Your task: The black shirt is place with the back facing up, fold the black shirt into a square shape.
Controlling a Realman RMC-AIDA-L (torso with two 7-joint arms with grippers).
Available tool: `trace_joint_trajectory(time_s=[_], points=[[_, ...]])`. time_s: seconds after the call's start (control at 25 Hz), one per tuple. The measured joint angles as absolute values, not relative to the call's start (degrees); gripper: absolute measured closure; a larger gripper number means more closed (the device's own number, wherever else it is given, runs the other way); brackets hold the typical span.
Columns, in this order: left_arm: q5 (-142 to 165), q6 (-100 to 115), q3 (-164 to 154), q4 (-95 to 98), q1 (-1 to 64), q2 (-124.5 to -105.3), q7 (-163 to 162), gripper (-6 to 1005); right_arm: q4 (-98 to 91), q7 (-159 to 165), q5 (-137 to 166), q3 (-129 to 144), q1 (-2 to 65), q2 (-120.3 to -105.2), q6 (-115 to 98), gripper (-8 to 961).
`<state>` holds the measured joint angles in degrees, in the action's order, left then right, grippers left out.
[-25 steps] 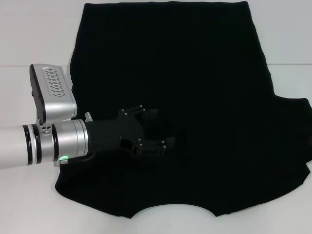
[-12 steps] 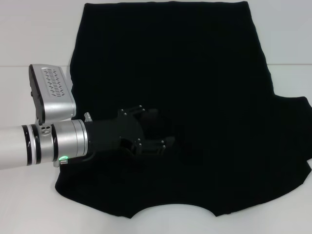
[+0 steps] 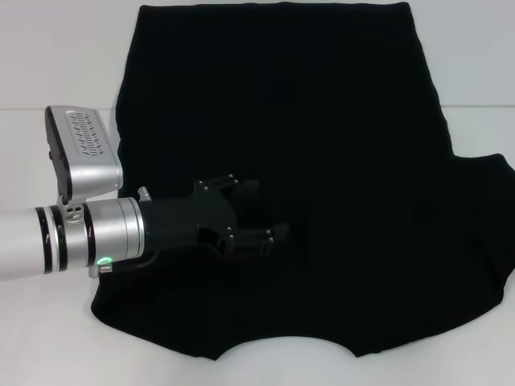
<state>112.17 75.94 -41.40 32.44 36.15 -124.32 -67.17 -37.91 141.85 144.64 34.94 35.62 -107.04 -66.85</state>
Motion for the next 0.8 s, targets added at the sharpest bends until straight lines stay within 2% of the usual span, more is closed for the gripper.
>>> trace_joint_trajectory(time_s=[0.6, 0.8], points=[[112.1, 76.5, -41.4, 31.7, 36.4, -124.37, -70.1, 146, -42.8, 137.7, 144.9, 33.9, 34.4, -106.75, -69.0, 933], [112.1, 76.4, -41.4, 31.6, 36.5, -124.36, -70.2, 149, -44.6, 137.7, 144.7, 33.9, 35.2, -107.86, -71.4, 933]])
